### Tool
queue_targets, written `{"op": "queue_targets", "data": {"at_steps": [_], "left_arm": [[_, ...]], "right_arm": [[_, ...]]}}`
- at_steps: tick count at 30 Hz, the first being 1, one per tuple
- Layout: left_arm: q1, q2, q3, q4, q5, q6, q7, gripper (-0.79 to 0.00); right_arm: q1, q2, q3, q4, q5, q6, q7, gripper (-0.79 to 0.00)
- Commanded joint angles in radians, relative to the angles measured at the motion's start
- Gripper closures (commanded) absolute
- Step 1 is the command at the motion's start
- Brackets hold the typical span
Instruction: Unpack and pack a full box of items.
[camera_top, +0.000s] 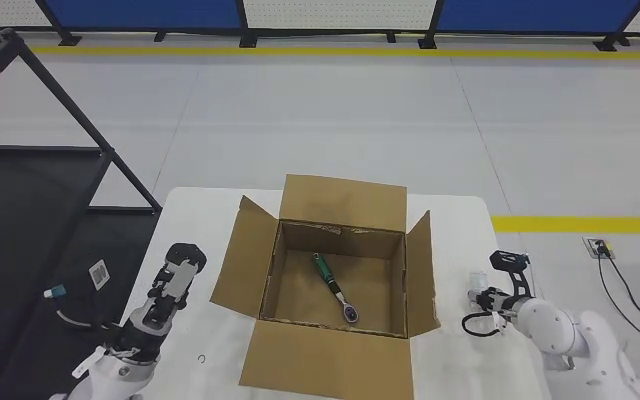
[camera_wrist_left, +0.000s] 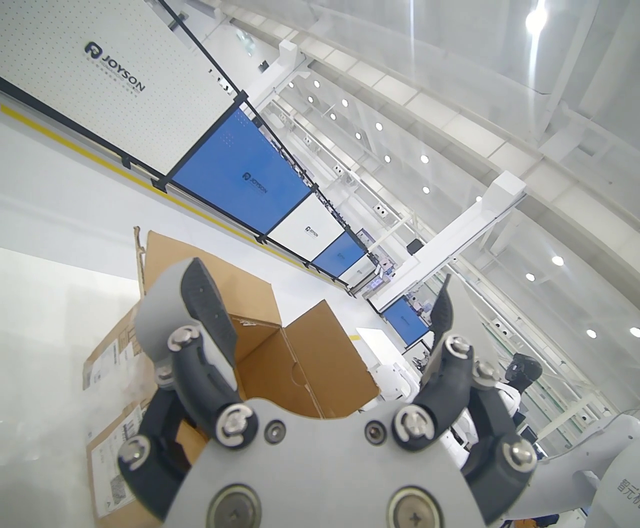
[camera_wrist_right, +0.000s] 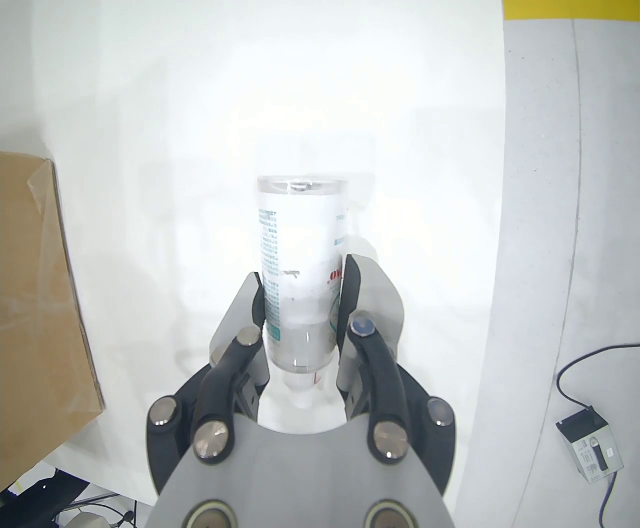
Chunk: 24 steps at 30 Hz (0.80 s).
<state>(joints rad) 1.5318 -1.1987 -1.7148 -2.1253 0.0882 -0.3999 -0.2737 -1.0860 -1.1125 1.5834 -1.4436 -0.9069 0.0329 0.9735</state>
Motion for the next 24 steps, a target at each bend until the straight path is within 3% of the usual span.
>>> {"op": "queue_targets", "data": {"at_steps": [1, 14, 15, 19, 24], "left_arm": [[0.001, 0.000, 0.001, 0.000, 0.000, -0.001, 0.003, -0.785], [-0.003, 0.001, -0.003, 0.002, 0.002, -0.004, 0.008, -0.785], [-0.004, 0.001, -0.006, 0.004, 0.005, -0.006, 0.011, -0.785], [-0.012, 0.002, -0.022, 0.011, -0.008, -0.003, 0.017, -0.785], [-0.019, 0.004, -0.050, 0.022, -0.027, -0.005, 0.019, -0.785]], "right_arm": [[-0.003, 0.001, -0.001, -0.006, -0.002, 0.003, 0.002, -0.348], [-0.037, 0.009, 0.020, -0.104, 0.002, 0.030, -0.017, -0.379], [-0.046, 0.011, 0.029, -0.128, 0.003, 0.034, -0.022, -0.453], [-0.101, 0.015, 0.064, -0.288, -0.014, 0.060, -0.037, -0.520], [-0.164, 0.019, 0.086, -0.537, -0.038, 0.070, -0.054, -0.489]]}}
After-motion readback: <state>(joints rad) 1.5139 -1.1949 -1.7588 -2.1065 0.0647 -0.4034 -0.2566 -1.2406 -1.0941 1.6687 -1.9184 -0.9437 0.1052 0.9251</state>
